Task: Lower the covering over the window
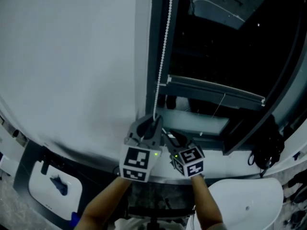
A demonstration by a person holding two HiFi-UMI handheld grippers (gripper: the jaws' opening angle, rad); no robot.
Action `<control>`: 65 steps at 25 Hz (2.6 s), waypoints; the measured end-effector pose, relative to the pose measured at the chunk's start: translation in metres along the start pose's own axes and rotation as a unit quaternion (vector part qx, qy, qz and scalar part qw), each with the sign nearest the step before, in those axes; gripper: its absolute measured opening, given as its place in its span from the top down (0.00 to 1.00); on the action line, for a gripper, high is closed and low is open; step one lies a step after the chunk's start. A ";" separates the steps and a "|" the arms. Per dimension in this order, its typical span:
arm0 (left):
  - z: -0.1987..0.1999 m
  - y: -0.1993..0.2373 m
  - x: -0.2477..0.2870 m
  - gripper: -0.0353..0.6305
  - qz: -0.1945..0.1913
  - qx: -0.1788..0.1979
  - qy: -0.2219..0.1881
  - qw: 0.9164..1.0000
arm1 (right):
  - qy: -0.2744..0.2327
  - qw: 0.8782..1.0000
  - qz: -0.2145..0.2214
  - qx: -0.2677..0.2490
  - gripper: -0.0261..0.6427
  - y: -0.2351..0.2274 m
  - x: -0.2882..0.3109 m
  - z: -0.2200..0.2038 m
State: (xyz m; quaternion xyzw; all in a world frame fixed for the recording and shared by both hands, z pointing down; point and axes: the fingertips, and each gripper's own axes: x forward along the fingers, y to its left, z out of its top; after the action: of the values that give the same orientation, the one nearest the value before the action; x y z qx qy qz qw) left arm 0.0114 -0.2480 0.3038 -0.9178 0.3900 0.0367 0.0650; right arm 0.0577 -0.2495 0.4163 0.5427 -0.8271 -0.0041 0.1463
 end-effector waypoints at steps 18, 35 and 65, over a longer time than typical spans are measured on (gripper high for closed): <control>-0.007 -0.011 -0.071 0.91 0.046 -0.036 -0.017 0.998 | -0.091 0.993 -0.008 0.074 0.82 0.034 -0.069 0.027; 0.025 -0.071 -0.158 0.82 0.034 -0.155 -0.077 0.984 | -0.124 0.988 0.029 0.089 0.74 0.078 -0.171 0.020; -0.030 -0.142 -0.225 0.83 -0.015 -0.035 0.074 0.997 | -0.096 0.990 -0.065 0.079 0.94 0.158 -0.231 0.016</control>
State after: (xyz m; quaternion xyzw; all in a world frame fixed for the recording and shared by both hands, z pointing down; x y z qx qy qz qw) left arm -0.0414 0.0051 0.3734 -0.9253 0.3787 -0.0191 0.0046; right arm -0.0029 0.0208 0.3723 0.6026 -0.7977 -0.0010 0.0222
